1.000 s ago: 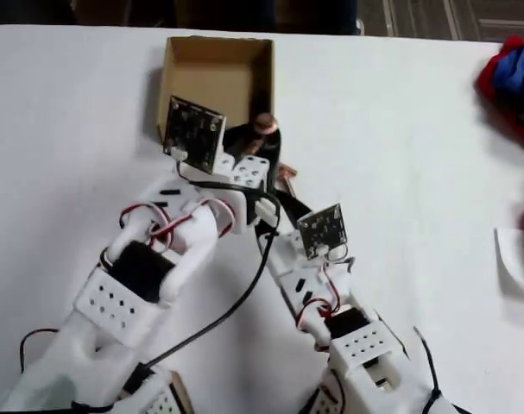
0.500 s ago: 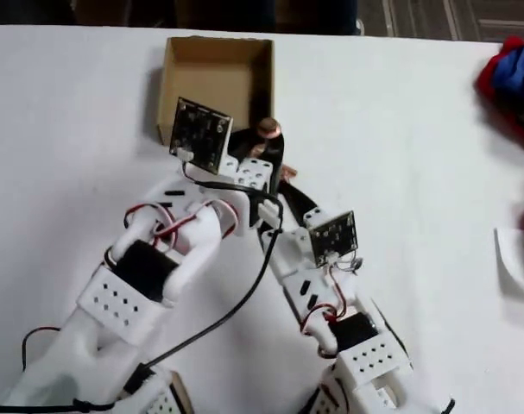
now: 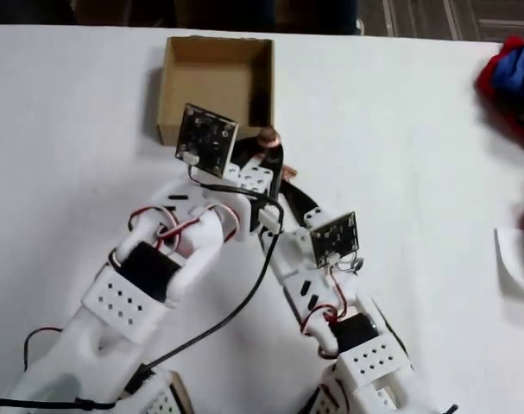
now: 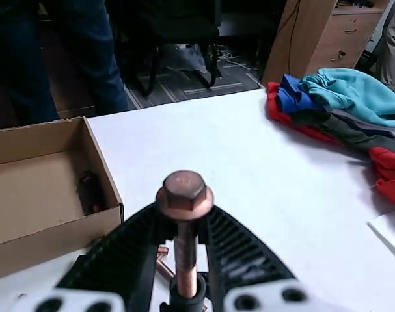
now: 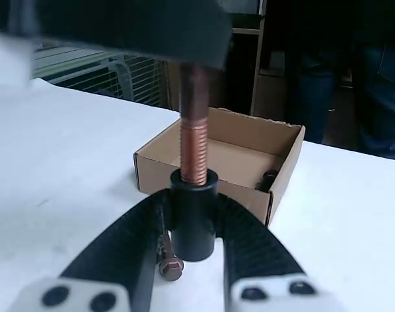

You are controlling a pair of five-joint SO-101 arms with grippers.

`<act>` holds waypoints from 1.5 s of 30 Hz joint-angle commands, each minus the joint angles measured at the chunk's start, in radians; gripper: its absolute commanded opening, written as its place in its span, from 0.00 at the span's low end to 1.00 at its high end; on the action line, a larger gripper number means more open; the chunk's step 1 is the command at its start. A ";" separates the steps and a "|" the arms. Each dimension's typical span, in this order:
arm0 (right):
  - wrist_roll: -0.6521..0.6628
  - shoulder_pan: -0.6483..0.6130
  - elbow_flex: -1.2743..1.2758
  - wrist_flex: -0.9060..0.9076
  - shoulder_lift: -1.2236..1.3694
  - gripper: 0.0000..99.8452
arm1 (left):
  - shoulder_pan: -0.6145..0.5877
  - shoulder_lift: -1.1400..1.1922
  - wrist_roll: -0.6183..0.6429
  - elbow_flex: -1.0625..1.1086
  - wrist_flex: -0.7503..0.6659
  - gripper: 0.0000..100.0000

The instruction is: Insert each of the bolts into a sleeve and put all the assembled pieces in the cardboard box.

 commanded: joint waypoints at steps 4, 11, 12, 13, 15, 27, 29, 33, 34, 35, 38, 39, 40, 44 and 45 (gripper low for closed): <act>-0.003 0.033 -0.052 -0.004 -0.024 0.02 | 0.008 0.000 0.005 0.042 -0.031 0.03; -0.003 0.070 -0.055 -0.007 -0.024 0.02 | 0.008 0.000 0.005 0.056 -0.031 0.03; -0.003 0.070 -0.055 -0.007 -0.024 0.02 | 0.008 0.000 0.003 0.058 -0.026 0.03; -0.003 0.070 -0.055 -0.007 -0.024 0.02 | 0.008 0.000 0.003 0.059 -0.025 0.03; -0.003 0.070 -0.055 -0.007 -0.024 0.02 | 0.005 0.000 0.002 0.059 -0.023 0.03; -0.003 0.070 -0.055 -0.005 -0.024 0.02 | 0.008 0.002 -0.063 0.062 0.048 0.14; -0.003 0.070 -0.055 -0.005 -0.024 0.02 | 0.008 0.002 -0.063 0.062 0.048 0.14; -0.003 0.070 -0.055 -0.004 -0.024 0.02 | 0.000 0.000 -0.063 0.054 0.048 0.14; -0.003 0.070 -0.055 -0.004 -0.024 0.02 | 0.000 -0.005 -0.063 0.053 0.043 0.14; -0.003 0.070 -0.055 -0.004 -0.024 0.02 | -0.002 -0.008 -0.063 0.051 0.040 0.14; -0.008 0.077 -0.054 0.001 -0.016 0.02 | -0.051 -0.008 -0.064 -0.005 0.048 0.14; -0.011 0.084 -0.054 0.004 -0.015 0.02 | -0.078 -0.008 -0.066 -0.030 0.048 0.14; -0.020 0.084 -0.060 0.022 -0.013 0.02 | -0.109 -0.008 -0.068 -0.051 0.049 0.14; -0.152 0.143 -0.272 0.254 0.062 0.02 | -0.238 -0.002 -0.069 -0.070 0.086 0.14; -0.170 0.166 -0.358 0.303 0.120 0.02 | -0.272 -0.002 -0.069 -0.067 0.114 0.14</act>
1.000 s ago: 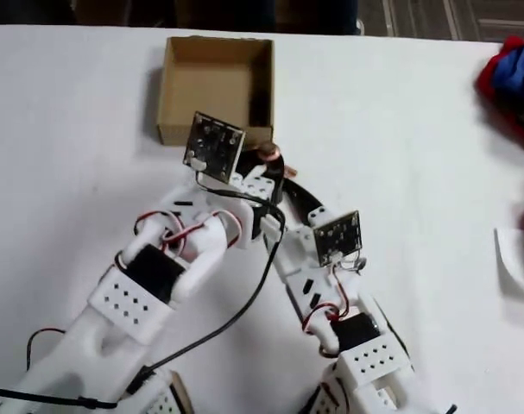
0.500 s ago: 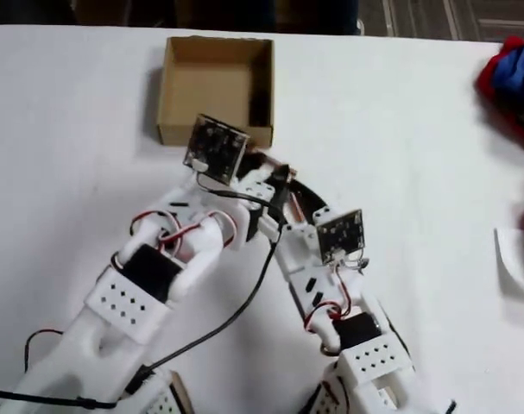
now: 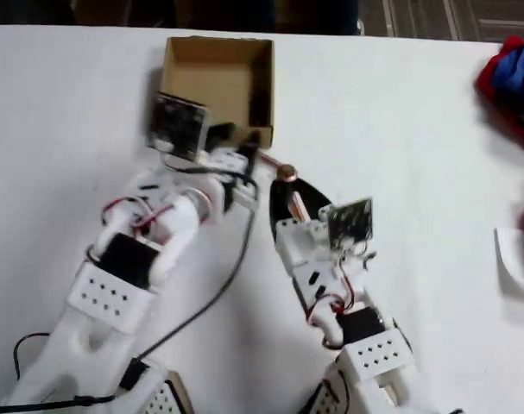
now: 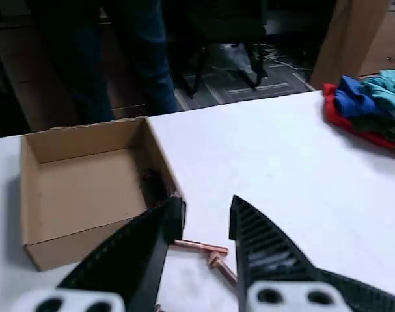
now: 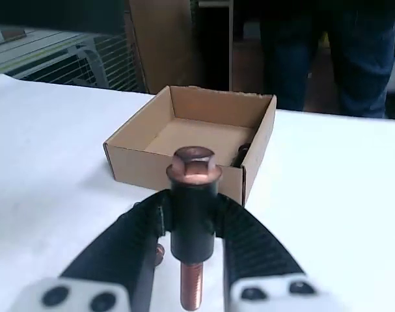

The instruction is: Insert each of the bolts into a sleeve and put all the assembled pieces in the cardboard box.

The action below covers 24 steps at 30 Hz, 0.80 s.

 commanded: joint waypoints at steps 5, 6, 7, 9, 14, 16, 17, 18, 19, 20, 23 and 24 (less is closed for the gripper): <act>-0.063 0.096 -0.778 0.306 0.602 0.02 | -0.264 0.002 -0.064 0.012 0.172 0.14; -0.063 0.093 -0.918 0.371 0.731 0.02 | -0.304 0.002 -0.107 0.039 0.175 0.14; -0.068 0.090 -1.068 0.441 0.860 0.02 | -0.341 0.000 -0.152 0.071 0.169 0.14; -0.069 0.077 -1.401 0.590 1.096 0.02 | -0.423 0.000 -0.235 0.142 0.167 0.14; -0.071 0.050 -2.234 0.868 1.593 0.02 | -0.540 -0.006 -0.325 0.323 0.080 0.14; -0.071 0.035 -2.529 0.937 1.778 0.02 | -0.568 -0.006 -0.333 0.381 0.020 0.14; -0.071 0.027 -2.665 0.969 1.859 0.02 | -0.577 -0.006 -0.334 0.409 -0.012 0.14; -0.071 0.016 -2.786 0.995 1.942 0.02 | -0.586 -0.006 -0.334 0.435 -0.048 0.14; -0.071 0.007 -2.895 1.013 2.017 0.02 | -0.589 -0.006 -0.333 0.461 -0.083 0.14; -0.072 -0.008 -2.989 1.021 2.086 0.02 | -0.589 -0.006 -0.333 0.487 -0.118 0.14; -0.072 -0.027 -3.170 1.023 2.250 0.02 | -0.589 -0.006 -0.328 0.553 -0.210 0.14; -0.072 -0.030 -3.178 1.018 2.282 0.02 | -0.589 -0.006 -0.328 0.570 -0.233 0.14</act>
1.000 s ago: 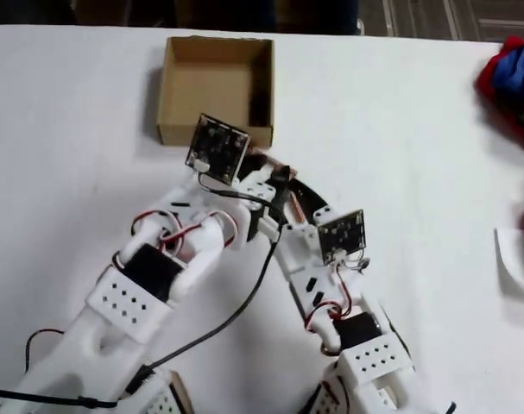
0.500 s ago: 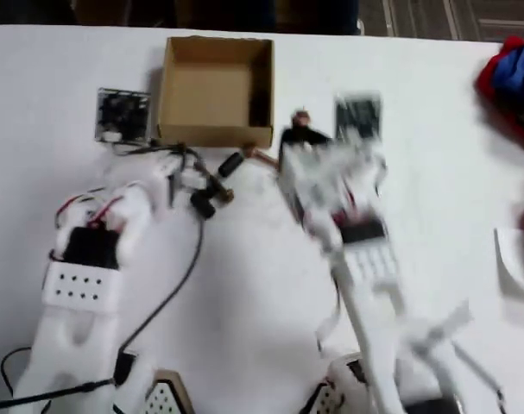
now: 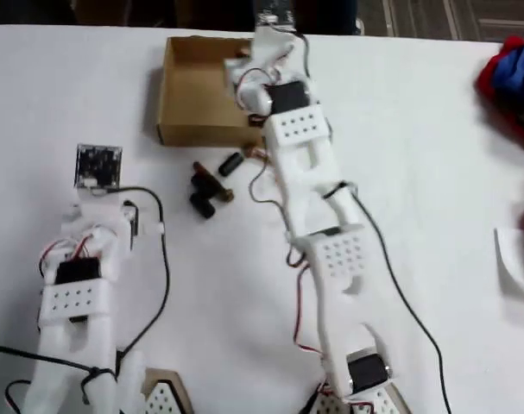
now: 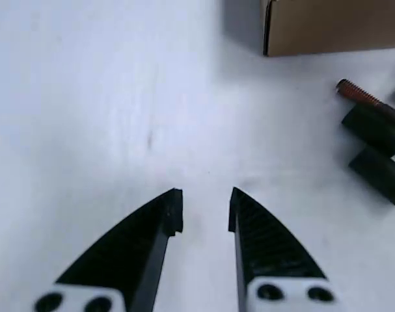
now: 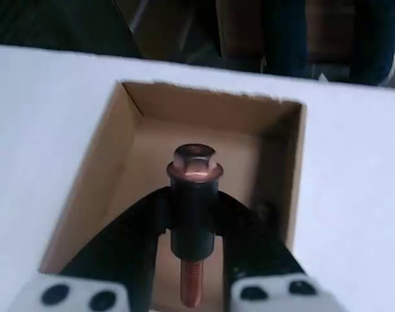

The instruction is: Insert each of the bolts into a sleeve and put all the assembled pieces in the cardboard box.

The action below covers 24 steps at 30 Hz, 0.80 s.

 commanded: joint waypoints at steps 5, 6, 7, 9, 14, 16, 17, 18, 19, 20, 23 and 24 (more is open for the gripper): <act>-0.068 0.021 -0.207 -0.119 0.104 0.02 | -0.005 -0.006 0.002 0.074 -0.146 0.14; -0.074 0.030 -0.184 -0.153 0.105 0.02 | -0.005 -0.006 0.002 0.076 -0.146 0.14; -0.072 0.033 -0.158 -0.176 0.105 0.02 | -0.005 -0.006 0.002 0.076 -0.146 0.14; -0.069 0.033 -0.097 -0.186 0.104 0.02 | -0.003 -0.002 0.002 0.076 -0.146 0.14; -0.074 0.027 0.011 -0.191 0.108 0.02 | -0.003 0.000 0.002 0.077 -0.138 0.14; -0.074 0.024 0.041 -0.199 0.108 0.02 | -0.003 0.000 0.002 0.088 -0.140 0.14; -0.072 0.024 0.057 -0.211 0.110 0.02 | -0.002 -0.002 0.002 0.097 -0.144 0.14; -0.071 0.024 0.072 -0.225 0.110 0.02 | -0.002 -0.003 0.002 0.104 -0.144 0.14; -0.071 0.027 0.086 -0.240 0.110 0.02 | -0.002 -0.006 0.002 0.107 -0.144 0.14; -0.071 0.028 0.100 -0.252 0.110 0.02 | -0.002 -0.006 0.002 0.108 -0.144 0.14; -0.071 0.031 0.143 -0.271 0.110 0.02 | -0.002 -0.006 0.002 0.108 -0.144 0.14; -0.071 0.031 0.155 -0.271 0.110 0.02 | -0.002 -0.006 0.002 0.108 -0.144 0.14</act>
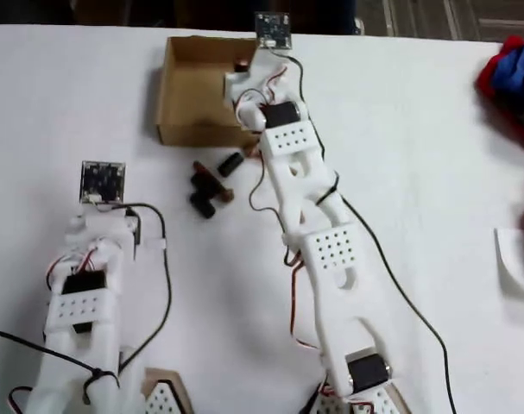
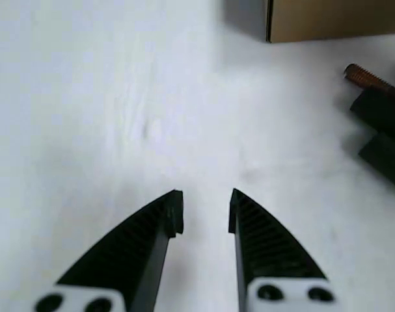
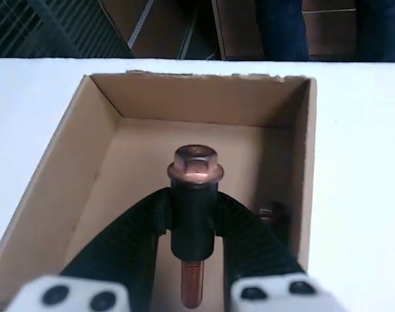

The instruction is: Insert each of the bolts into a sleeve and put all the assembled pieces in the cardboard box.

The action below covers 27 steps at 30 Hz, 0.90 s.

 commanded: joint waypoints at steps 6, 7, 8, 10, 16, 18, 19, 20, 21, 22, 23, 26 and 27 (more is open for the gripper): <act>-0.003 0.004 0.049 -0.053 -0.022 0.02 | 0.005 -0.006 0.002 -0.004 -0.017 0.14; -0.003 0.004 0.049 -0.062 -0.016 0.02 | 0.005 -0.006 0.002 -0.004 -0.015 0.14; -0.002 0.004 0.046 -0.067 -0.008 0.02 | 0.005 -0.006 0.002 -0.004 -0.014 0.14; -0.002 0.004 0.046 -0.067 0.008 0.02 | 0.005 -0.006 0.002 -0.004 -0.012 0.14; -0.002 0.002 0.046 -0.065 0.041 0.04 | 0.005 -0.006 0.002 -0.004 -0.011 0.14; -0.002 0.002 0.044 -0.065 0.041 0.10 | 0.005 -0.006 0.002 -0.004 -0.011 0.14; -0.002 0.002 0.044 -0.062 0.041 0.13 | 0.005 -0.006 0.002 -0.004 -0.011 0.14; -0.002 0.002 0.044 -0.061 0.039 0.15 | 0.005 -0.006 0.002 -0.004 -0.011 0.14; -0.002 0.002 0.044 -0.061 0.039 0.15 | 0.005 -0.006 0.002 -0.004 -0.011 0.14; -0.002 0.002 0.043 -0.061 0.039 0.14 | 0.005 -0.006 0.002 -0.004 -0.011 0.14; -0.002 0.002 0.043 -0.061 0.039 0.13 | 0.005 -0.006 0.002 -0.004 -0.011 0.14; -0.002 0.010 0.008 -0.059 0.041 0.10 | 0.005 -0.006 0.002 -0.002 -0.011 0.14; -0.002 0.012 -0.009 -0.059 0.041 0.08 | 0.005 -0.006 0.002 -0.002 -0.011 0.14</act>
